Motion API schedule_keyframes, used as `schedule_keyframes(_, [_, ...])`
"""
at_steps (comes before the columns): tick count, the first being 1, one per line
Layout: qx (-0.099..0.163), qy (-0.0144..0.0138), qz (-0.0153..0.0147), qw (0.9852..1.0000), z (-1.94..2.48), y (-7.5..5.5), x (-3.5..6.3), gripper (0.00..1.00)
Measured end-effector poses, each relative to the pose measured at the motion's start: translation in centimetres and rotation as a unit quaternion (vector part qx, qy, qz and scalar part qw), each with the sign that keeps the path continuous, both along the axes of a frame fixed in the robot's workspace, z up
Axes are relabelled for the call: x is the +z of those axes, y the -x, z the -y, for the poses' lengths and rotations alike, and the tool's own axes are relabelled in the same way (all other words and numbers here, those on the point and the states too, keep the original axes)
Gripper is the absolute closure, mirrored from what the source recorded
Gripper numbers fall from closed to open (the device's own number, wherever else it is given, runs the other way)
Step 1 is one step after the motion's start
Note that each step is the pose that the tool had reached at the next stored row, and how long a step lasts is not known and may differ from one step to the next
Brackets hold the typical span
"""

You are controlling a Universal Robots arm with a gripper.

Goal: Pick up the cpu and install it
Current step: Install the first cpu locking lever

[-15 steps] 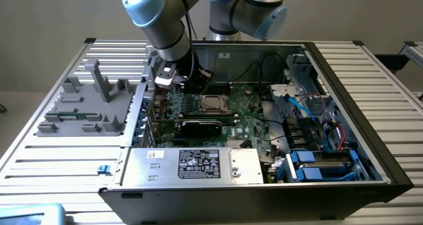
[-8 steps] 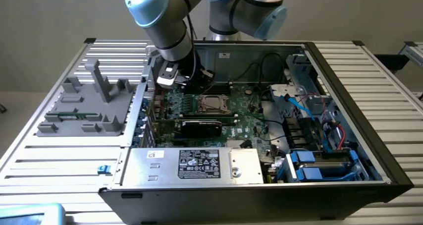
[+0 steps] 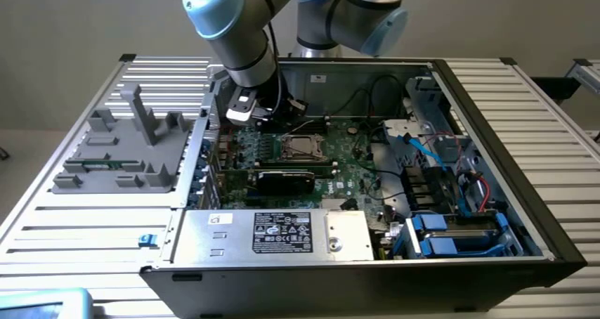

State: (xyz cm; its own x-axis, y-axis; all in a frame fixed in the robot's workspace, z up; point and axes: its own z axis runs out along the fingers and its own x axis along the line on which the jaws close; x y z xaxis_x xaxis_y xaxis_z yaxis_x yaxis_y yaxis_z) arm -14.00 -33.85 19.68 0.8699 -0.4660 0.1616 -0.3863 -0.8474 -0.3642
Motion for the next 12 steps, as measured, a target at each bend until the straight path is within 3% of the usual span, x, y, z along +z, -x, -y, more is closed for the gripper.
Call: schedule_keyframes(12, [0.000,0.0000,-0.0001,1.0000,-0.02,-0.43,-0.39,0.89])
